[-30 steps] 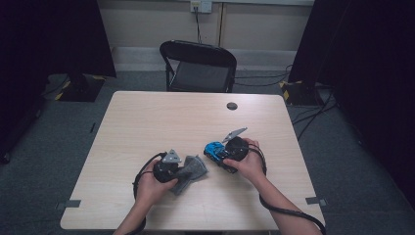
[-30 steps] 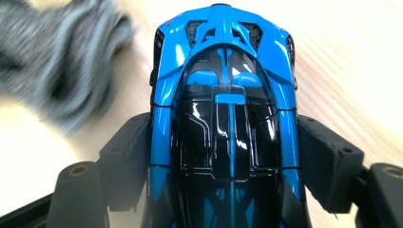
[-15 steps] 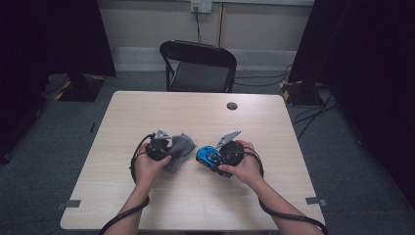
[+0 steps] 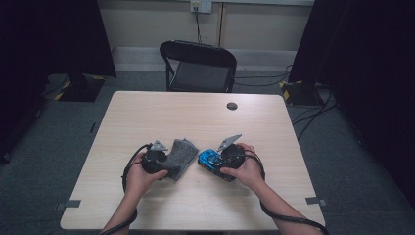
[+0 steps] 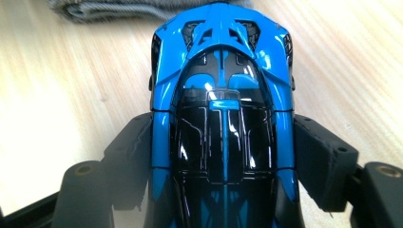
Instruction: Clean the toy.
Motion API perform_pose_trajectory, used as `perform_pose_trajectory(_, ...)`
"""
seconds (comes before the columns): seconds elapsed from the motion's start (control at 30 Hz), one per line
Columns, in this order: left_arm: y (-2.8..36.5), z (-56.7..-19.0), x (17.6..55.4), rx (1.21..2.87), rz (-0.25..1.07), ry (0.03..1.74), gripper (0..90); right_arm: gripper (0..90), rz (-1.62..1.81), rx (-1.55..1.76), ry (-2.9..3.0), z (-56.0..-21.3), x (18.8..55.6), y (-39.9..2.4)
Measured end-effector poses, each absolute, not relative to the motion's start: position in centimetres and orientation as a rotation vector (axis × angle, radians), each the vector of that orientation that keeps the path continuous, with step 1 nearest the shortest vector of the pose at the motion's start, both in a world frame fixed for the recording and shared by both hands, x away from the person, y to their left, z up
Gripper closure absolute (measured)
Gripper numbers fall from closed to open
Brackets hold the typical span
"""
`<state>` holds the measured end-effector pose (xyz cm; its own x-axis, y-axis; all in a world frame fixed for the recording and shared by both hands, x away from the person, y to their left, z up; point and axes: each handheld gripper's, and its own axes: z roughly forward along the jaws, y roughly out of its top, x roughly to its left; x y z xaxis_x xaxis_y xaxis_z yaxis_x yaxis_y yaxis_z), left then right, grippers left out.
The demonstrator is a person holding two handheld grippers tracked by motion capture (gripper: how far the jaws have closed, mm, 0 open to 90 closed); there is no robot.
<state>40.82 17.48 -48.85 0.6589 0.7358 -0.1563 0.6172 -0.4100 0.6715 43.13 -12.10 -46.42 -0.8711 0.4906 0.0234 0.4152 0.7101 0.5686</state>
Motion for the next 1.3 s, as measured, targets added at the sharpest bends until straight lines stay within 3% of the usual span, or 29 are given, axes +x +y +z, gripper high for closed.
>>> perform_pose_trajectory(1.13, 17.2, -49.3, 40.6, 2.133, 0.251, 1.009, 27.7, 22.9, 0.905, 0.757, 2.743, -48.8, 42.9, -11.3)
perform_pose_trajectory(1.3, 17.2, -49.3, 40.6, 2.131, 0.251, 1.005, 28.2, 25.7, 0.914, 0.768, 2.733, -48.8, 42.9, -11.3)
